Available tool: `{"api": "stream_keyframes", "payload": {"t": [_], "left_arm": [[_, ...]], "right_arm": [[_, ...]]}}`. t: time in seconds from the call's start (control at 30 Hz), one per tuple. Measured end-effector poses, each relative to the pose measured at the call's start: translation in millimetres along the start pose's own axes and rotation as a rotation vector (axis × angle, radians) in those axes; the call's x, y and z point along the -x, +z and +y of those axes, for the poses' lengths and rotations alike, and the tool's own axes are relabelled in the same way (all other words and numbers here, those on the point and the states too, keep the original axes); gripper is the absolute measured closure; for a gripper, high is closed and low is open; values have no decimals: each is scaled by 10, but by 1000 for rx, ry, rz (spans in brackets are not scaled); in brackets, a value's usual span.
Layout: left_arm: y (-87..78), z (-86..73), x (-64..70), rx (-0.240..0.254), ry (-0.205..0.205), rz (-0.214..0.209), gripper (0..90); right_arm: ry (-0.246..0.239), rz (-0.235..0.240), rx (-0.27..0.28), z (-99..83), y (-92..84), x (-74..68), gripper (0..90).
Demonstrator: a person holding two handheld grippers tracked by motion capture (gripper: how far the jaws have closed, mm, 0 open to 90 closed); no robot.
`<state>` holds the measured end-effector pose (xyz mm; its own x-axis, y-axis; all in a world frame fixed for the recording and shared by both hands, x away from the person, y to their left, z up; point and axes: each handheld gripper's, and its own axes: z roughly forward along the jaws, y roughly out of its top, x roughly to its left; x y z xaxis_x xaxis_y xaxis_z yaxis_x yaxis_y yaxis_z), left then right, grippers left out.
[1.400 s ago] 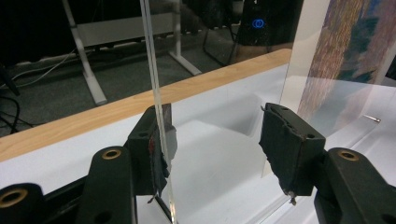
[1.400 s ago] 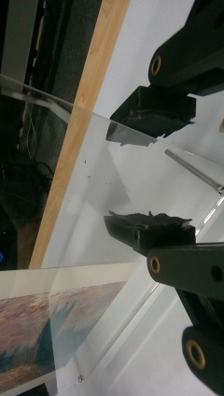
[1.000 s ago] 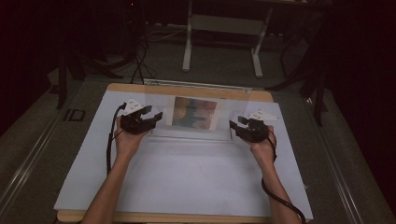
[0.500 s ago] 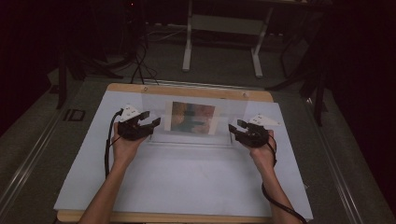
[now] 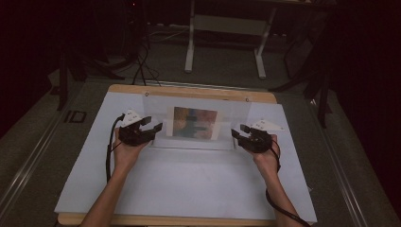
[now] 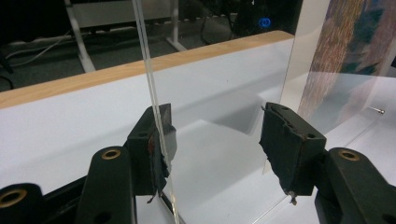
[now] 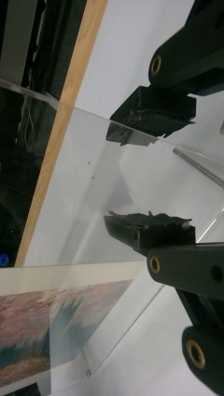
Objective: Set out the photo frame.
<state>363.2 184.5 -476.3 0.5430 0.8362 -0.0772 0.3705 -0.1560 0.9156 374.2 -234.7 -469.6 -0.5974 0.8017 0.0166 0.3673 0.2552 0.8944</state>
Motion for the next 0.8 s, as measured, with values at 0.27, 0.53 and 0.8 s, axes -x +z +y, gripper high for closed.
{"api": "stream_keyframes", "payload": {"t": [0.27,0.53,0.8], "left_arm": [[3,-4,38,-7,10,-4,432],[-42,-26,103,-11,9,9,433],[-46,-49,97,0,7,1,432]], "right_arm": [[9,-4,-10,-51,-30,-7,525],[10,6,-4,-77,-60,-2,525],[-3,2,-1,-91,-73,-16,525]]}}
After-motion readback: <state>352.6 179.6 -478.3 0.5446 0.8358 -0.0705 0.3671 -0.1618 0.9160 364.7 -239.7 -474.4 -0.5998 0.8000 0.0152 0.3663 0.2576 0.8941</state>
